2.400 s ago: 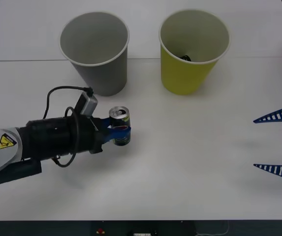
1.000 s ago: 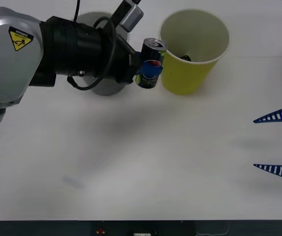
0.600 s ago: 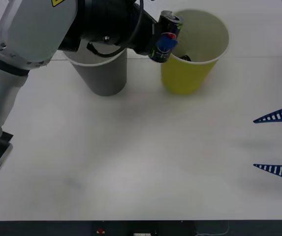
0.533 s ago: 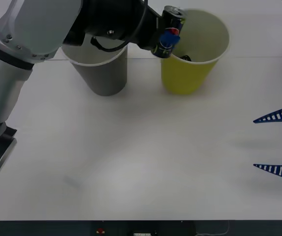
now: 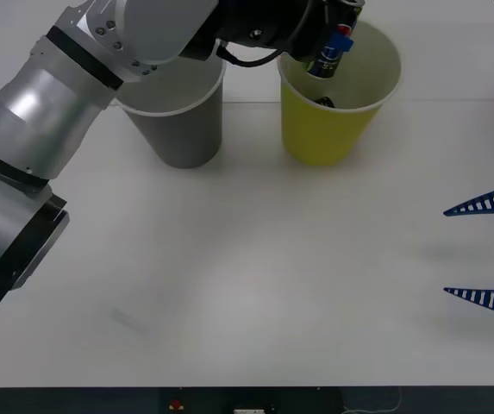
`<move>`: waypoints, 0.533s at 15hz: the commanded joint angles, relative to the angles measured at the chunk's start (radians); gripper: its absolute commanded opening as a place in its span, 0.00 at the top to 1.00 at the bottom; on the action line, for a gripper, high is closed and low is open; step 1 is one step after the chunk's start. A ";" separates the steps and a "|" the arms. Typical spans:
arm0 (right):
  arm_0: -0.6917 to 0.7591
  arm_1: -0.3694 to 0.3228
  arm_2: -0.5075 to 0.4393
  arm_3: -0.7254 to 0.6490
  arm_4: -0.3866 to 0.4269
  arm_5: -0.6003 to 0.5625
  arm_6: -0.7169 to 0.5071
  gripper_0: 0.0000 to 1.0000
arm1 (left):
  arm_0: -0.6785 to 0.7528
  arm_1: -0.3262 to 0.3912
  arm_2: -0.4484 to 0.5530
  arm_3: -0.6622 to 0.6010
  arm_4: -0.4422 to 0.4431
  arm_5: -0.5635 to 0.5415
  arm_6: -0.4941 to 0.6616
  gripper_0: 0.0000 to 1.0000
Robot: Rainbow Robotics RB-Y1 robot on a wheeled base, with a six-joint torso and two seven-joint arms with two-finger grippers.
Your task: Put the can into the green bin and the plastic bottle into the gray bin
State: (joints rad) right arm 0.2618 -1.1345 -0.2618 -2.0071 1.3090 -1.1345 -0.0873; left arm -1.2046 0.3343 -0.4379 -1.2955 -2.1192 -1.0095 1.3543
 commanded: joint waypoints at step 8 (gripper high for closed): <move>0.000 0.000 0.000 0.000 0.000 0.000 0.000 0.00 | -0.032 -0.035 -0.048 0.096 -0.028 0.097 -0.001 0.00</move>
State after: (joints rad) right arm 0.2618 -1.1345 -0.2618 -2.0071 1.3090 -1.1345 -0.0873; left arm -1.2367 0.2990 -0.4863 -1.1995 -2.1477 -0.9115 1.3531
